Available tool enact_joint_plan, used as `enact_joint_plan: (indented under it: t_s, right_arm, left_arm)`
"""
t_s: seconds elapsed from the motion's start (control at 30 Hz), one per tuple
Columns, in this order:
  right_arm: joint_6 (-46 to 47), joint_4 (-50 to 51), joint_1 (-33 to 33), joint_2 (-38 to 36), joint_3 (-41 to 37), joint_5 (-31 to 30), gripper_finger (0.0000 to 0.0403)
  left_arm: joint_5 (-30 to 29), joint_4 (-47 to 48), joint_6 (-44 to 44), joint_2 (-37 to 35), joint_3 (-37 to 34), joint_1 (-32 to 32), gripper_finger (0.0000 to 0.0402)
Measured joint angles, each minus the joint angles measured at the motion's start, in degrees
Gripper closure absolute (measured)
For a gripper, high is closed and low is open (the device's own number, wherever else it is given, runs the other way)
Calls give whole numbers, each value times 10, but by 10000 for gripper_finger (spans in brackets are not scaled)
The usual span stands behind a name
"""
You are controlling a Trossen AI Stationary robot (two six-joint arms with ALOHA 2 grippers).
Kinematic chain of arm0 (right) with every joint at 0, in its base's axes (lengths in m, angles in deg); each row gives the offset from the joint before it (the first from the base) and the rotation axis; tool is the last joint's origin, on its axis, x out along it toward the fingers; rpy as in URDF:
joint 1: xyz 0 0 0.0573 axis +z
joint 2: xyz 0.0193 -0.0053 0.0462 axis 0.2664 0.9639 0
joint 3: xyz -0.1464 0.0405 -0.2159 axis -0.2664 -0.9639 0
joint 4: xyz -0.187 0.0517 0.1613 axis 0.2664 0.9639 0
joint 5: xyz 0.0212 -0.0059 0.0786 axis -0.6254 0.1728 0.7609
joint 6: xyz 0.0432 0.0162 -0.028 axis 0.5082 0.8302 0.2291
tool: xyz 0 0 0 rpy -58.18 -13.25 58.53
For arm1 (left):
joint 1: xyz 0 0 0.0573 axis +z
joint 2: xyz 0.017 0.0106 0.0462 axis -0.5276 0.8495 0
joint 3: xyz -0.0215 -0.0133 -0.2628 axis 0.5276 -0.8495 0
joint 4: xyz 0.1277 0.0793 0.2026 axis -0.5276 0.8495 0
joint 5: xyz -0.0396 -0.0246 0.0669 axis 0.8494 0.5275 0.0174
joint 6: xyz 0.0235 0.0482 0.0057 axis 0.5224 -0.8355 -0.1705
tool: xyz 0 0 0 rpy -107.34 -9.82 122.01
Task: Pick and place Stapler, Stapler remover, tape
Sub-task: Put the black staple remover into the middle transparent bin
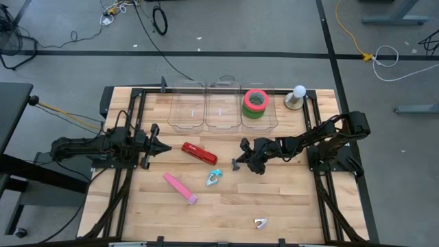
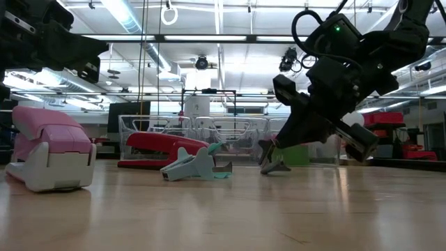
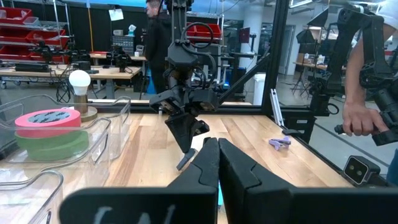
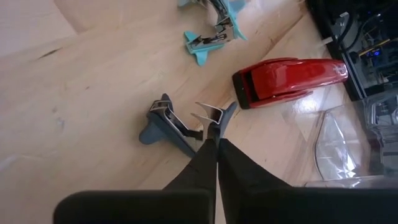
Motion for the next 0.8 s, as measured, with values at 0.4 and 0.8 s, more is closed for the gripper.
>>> enact_joint_plan:
  t_s: [0.4,0.8]
  right_arm:
    - [109,-62,-13,-35,0,-56,398]
    - [129,-83,-55,-60,0,-92,398]
  left_arm:
    - [0,0,0,0,0,0,399]
    - [0,0,0,0,0,0,399]
